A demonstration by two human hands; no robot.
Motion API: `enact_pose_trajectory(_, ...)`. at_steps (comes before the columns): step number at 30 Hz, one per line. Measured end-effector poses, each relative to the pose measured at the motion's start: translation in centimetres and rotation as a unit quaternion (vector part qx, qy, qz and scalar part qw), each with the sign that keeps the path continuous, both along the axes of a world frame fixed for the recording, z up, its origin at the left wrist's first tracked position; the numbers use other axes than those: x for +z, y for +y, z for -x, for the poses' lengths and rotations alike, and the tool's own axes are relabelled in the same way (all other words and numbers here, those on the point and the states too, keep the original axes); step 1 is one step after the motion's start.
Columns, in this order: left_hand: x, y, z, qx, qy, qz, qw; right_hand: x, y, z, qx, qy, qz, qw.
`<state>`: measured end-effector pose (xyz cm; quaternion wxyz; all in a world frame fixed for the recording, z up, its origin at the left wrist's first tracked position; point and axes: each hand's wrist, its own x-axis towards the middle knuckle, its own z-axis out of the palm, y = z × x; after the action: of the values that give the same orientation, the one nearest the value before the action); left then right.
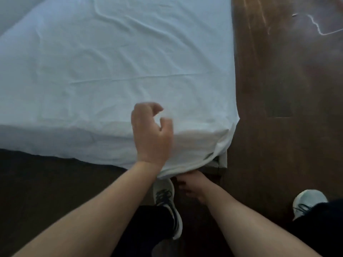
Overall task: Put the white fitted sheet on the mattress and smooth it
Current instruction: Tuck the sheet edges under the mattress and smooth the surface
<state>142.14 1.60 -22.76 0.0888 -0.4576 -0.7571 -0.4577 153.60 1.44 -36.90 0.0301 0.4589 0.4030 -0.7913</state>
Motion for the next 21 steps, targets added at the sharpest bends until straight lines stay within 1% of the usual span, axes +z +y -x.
enact_pose_trajectory(1, -1.5, -2.2, 0.5, 0.125, -0.145, 0.011, 0.981, 0.7, -0.4, -0.1, 0.022, -0.023, -0.031, 0.999)
enact_pose_trajectory(2, -4.1, -3.7, 1.0, 0.222, -0.296, 0.06, 0.927, 1.0, -0.6, -0.3, 0.034, -0.043, -0.07, 0.996)
enact_pose_trajectory(3, -6.0, -4.3, 0.9, 0.293, -0.445, 0.079, 0.843, 1.7, -0.8, -0.3, 0.068, -0.057, -0.111, 0.99)
enact_pose_trajectory(4, -7.5, -4.8, 0.7, 0.326, -0.552, 0.06, 0.765, 2.6, -0.8, -0.1, 0.103, -0.063, -0.157, 0.98)
enact_pose_trajectory(5, -8.7, -5.3, 0.5, 0.316, -0.653, 0.025, 0.688, 3.8, -0.7, 0.2, 0.152, -0.071, -0.211, 0.963)
enact_pose_trajectory(6, -9.3, -5.5, -0.2, 0.28, -0.73, 0.003, 0.624, 5.0, -0.5, 0.3, 0.208, -0.081, -0.268, 0.937)
enact_pose_trajectory(7, -9.6, -5.5, -0.9, 0.233, -0.767, 0.008, 0.598, 6.6, 0.0, 0.4, 0.273, -0.1, -0.311, 0.905)
enact_pose_trajectory(8, -10.0, -5.5, -1.4, 0.193, -0.802, 0.001, 0.565, 8.6, 0.4, 0.4, 0.334, -0.121, -0.36, 0.863)
enact_pose_trajectory(9, -10.7, -5.2, -1.6, 0.144, -0.828, -0.001, 0.542, 10.5, 0.9, 0.3, 0.367, -0.136, -0.401, 0.828)
enact_pose_trajectory(10, -11.2, -4.9, -1.7, 0.096, -0.848, -0.035, 0.52, 12.0, 1.7, 0.1, 0.355, -0.142, -0.439, 0.813)
enact_pose_trajectory(11, -11.6, -4.5, -1.5, 0.068, -0.846, -0.055, 0.525, 13.5, 2.7, -0.5, 0.308, -0.136, -0.461, 0.821)
enact_pose_trajectory(12, -12.2, -4.0, -1.3, 0.062, -0.838, -0.078, 0.537, 14.5, 3.5, -1.4, 0.232, -0.123, -0.487, 0.833)
enact_pose_trajectory(13, -12.8, -3.6, -0.9, 0.063, -0.838, -0.108, 0.531, 15.3, 4.4, -2.3, 0.146, -0.112, -0.515, 0.837)
enact_pose_trajectory(14, -13.0, -3.1, -0.7, 0.074, -0.834, -0.137, 0.529, 15.6, 5.4, -3.3, 0.066, -0.116, -0.549, 0.825)
enact_pose_trajectory(15, -13.1, -2.7, -0.4, 0.103, -0.821, -0.159, 0.538, 15.6, 6.2, -4.2, -0.006, -0.128, -0.57, 0.812)
enact_pose_trajectory(16, -13.0, -2.4, -0.1, 0.125, -0.805, -0.184, 0.55, 14.9, 7.3, -5.1, -0.069, -0.148, -0.566, 0.808)
enact_pose_trajectory(17, -13.1, -2.2, 0.3, 0.143, -0.787, -0.196, 0.567, 14.0, 8.2, -5.7, -0.129, -0.166, -0.529, 0.822)
enact_pose_trajectory(18, -13.1, -2.0, 0.7, 0.166, -0.771, -0.192, 0.584, 13.1, 8.9, -5.9, -0.19, -0.167, -0.463, 0.85)
enact_pose_trajectory(19, -13.8, -1.8, 1.1, 0.191, -0.754, -0.156, 0.609, 12.1, 9.2, -5.9, -0.238, -0.146, -0.37, 0.886)
enact_pose_trajectory(20, -14.7, -1.4, 1.4, 0.209, -0.737, -0.118, 0.632, 11.2, 9.3, -5.7, -0.265, -0.117, -0.282, 0.914)
enact_pose_trajectory(21, -14.9, -1.3, 1.4, 0.207, -0.724, -0.102, 0.65, 10.9, 8.9, -5.6, -0.274, -0.084, -0.205, 0.936)
